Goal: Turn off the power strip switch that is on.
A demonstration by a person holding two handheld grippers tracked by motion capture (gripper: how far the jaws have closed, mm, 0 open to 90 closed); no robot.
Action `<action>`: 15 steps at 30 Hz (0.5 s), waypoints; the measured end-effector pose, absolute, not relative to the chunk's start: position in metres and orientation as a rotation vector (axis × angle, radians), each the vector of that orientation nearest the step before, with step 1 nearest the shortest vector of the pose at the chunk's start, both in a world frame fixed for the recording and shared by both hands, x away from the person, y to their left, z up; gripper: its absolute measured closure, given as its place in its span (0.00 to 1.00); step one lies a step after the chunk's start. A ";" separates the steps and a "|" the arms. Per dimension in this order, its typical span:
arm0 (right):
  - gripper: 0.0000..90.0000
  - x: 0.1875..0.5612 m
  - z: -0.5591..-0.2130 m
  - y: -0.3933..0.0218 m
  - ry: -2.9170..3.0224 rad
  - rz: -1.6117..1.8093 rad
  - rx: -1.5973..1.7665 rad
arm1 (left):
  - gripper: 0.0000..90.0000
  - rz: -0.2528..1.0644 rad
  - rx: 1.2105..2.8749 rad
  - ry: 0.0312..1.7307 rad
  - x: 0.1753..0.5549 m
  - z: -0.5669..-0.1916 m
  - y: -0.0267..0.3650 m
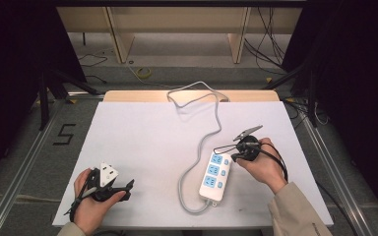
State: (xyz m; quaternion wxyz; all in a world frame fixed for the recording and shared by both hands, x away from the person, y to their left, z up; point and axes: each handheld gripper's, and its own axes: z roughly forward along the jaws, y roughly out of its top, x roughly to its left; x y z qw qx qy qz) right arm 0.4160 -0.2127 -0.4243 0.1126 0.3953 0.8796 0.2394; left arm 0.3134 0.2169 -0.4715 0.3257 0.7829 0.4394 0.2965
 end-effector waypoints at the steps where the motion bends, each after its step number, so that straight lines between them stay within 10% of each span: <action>1: 1.00 0.415 -0.425 -0.215 2.582 0.707 1.160 | 0.12 0.778 2.050 1.151 0.313 -0.472 0.217; 15: 0.97 0.401 -0.427 -0.239 2.541 0.770 1.181 | 0.12 0.778 2.050 1.155 0.313 -0.472 0.217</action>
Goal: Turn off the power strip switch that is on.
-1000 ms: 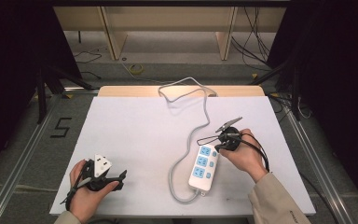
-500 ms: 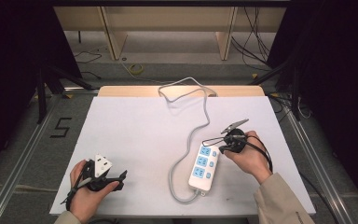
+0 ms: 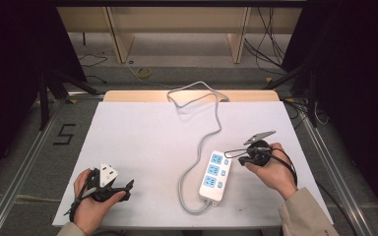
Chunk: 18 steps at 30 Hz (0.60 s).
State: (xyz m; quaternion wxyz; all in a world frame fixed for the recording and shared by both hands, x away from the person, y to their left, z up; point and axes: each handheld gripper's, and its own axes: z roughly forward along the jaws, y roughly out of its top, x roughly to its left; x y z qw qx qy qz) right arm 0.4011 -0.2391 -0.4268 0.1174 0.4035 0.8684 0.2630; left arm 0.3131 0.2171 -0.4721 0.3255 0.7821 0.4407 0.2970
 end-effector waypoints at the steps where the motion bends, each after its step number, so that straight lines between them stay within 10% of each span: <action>1: 0.97 0.400 -0.427 -0.241 2.539 0.773 1.183 | 0.12 0.778 2.050 1.155 0.313 -0.472 0.217; 18: 0.79 0.380 -0.441 -0.269 2.474 0.899 1.191 | 0.11 0.780 2.043 1.159 0.313 -0.472 0.218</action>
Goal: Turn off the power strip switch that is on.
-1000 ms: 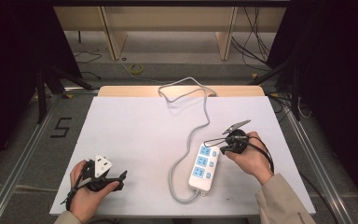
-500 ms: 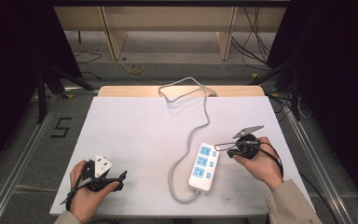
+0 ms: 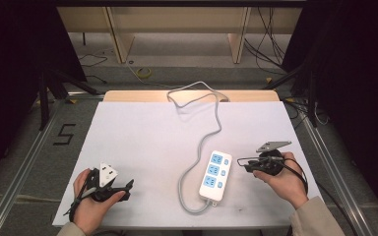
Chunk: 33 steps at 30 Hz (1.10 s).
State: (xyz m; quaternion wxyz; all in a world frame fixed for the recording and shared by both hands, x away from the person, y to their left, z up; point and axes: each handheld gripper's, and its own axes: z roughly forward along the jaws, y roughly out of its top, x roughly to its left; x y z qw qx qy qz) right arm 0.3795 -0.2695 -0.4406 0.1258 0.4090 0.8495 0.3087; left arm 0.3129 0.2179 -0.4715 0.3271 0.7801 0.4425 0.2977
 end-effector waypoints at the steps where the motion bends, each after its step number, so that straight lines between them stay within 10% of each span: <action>1: 0.77 0.378 -0.441 -0.271 2.472 0.899 1.194 | 0.12 0.779 2.044 1.159 0.313 -0.472 0.218; 33: 0.52 0.340 -0.468 -0.299 2.315 1.124 1.130 | 0.11 0.760 2.070 1.164 0.315 -0.475 0.218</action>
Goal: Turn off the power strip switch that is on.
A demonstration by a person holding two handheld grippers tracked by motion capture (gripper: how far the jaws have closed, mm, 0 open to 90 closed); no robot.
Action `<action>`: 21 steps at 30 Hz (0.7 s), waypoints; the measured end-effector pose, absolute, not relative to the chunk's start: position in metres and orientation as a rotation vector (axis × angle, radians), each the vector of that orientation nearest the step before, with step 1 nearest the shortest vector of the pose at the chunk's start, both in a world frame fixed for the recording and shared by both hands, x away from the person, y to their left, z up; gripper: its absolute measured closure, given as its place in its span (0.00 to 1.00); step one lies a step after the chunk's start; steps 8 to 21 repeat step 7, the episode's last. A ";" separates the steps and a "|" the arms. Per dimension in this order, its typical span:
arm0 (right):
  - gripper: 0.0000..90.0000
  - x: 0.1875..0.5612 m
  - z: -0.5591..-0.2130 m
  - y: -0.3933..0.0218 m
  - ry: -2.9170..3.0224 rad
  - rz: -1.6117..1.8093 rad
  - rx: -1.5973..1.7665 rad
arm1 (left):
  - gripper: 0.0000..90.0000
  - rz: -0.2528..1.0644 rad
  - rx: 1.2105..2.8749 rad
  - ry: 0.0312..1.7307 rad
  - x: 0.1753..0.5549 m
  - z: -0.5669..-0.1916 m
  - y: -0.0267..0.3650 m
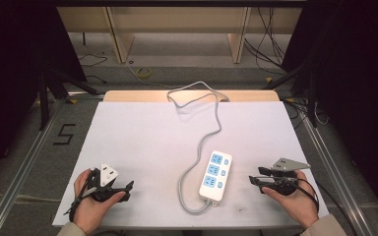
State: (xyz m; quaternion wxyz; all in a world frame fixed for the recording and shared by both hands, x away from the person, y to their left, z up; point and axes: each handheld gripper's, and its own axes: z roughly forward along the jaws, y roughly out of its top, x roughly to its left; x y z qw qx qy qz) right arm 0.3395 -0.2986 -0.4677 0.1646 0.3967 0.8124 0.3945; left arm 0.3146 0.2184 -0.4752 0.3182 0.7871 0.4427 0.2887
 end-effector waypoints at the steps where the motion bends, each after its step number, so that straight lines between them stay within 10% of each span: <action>1: 0.51 0.340 -0.468 -0.299 2.310 1.127 1.130 | 0.11 0.758 2.070 1.165 0.315 -0.475 0.218; 21: 0.46 0.339 -0.469 -0.297 2.287 1.155 1.132 | 0.10 0.746 2.067 1.167 0.318 -0.478 0.218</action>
